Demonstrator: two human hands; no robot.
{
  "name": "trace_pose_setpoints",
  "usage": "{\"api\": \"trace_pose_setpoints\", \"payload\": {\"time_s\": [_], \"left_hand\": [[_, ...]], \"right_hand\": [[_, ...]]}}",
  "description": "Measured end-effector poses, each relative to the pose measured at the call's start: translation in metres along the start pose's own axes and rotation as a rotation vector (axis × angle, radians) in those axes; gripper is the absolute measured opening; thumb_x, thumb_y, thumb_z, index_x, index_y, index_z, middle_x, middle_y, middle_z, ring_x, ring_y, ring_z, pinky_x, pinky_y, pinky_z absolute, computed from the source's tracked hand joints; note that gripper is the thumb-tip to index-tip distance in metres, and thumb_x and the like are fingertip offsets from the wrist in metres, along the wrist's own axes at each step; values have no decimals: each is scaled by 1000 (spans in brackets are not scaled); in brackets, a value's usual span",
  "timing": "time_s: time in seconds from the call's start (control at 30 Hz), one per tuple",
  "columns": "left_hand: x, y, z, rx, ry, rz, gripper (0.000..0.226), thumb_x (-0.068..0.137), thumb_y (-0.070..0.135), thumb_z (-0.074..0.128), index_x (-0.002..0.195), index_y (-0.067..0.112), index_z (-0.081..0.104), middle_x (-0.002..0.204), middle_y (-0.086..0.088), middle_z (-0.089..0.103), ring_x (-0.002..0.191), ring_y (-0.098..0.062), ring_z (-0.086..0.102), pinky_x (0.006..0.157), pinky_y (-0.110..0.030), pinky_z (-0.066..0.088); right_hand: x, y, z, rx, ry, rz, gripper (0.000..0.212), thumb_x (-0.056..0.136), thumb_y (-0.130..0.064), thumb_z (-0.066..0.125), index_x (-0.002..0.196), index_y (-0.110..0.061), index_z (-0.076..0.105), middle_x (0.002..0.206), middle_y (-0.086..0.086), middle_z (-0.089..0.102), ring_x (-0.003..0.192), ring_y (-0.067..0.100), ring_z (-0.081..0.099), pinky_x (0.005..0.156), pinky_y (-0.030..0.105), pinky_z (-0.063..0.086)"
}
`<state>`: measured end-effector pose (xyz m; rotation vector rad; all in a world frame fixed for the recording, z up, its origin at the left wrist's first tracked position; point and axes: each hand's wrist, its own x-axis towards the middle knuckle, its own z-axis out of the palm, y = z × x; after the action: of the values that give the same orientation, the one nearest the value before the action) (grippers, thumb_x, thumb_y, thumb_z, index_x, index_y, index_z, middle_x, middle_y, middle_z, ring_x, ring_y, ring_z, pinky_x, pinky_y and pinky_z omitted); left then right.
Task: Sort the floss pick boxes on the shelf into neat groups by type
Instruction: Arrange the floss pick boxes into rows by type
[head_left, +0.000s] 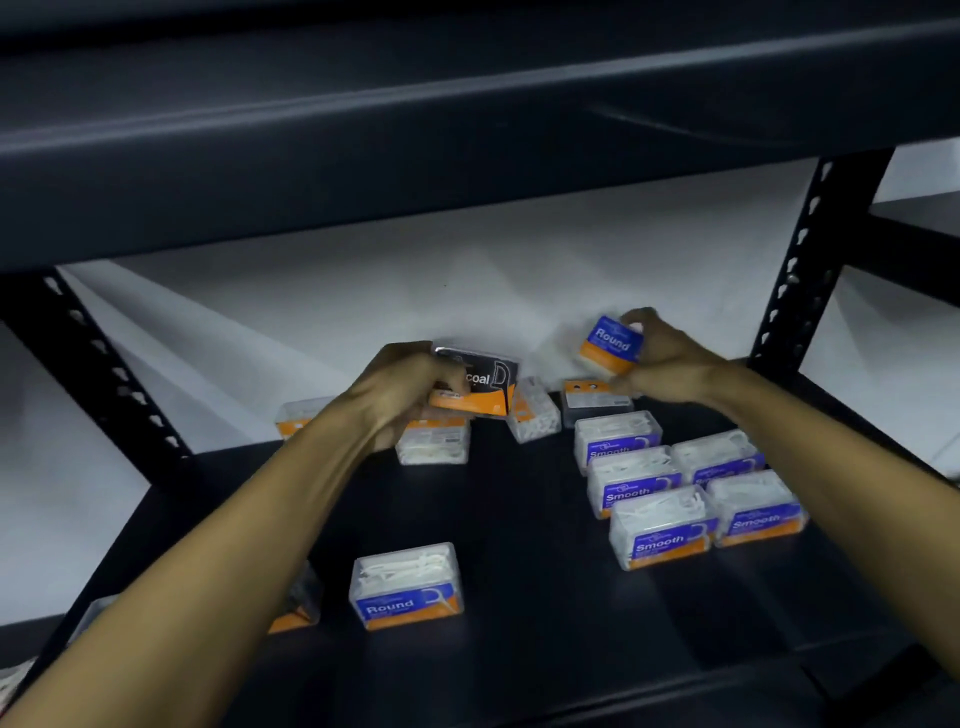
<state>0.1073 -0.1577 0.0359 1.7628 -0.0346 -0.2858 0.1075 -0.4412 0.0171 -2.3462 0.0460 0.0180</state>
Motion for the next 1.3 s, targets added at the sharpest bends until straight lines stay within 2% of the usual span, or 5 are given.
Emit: {"api": "trace_pose_setpoints", "payload": {"time_s": [0.2,0.33,0.8,1.0,1.3], "left_hand": [[-21,-6,-34,112,60,-26,31,54,-1,75,80,16,75,76,-4,75,71,-21,69,70,-30,55],[-42,-8,-63,100,68,-61,18,61,1,66,79,-3,69,74,-21,69,68,-32,68,75,-40,58],[-103,-46,-163,-231,277,-2,15,90,29,54,89,18,65,83,-5,65,71,-20,60,64,-31,43],[-120,-60,-189,77,286,59,16,92,12,60,106,8,68,96,-15,72,90,-29,68,84,-45,57],[-123,-78,-222,847,180,-1,24,89,14,69,112,21,68,105,5,71,102,-15,63,82,-28,46]], "right_hand": [[-10,-43,34,-133,-81,-157,49,59,-20,78,102,-21,55,96,-1,61,88,18,62,69,31,49],[-21,-69,59,-70,-139,-175,59,61,-16,79,112,-22,50,99,-2,60,89,15,60,73,34,52],[-47,-121,137,445,-463,-149,36,81,-10,70,112,-24,59,94,2,66,82,15,60,65,30,47],[-52,-128,154,557,-390,-68,28,95,-35,50,114,-17,60,97,13,68,81,24,63,61,33,48],[-56,-126,163,309,-298,-184,25,93,-23,59,114,-36,52,110,-7,63,98,9,63,83,28,51]]}}
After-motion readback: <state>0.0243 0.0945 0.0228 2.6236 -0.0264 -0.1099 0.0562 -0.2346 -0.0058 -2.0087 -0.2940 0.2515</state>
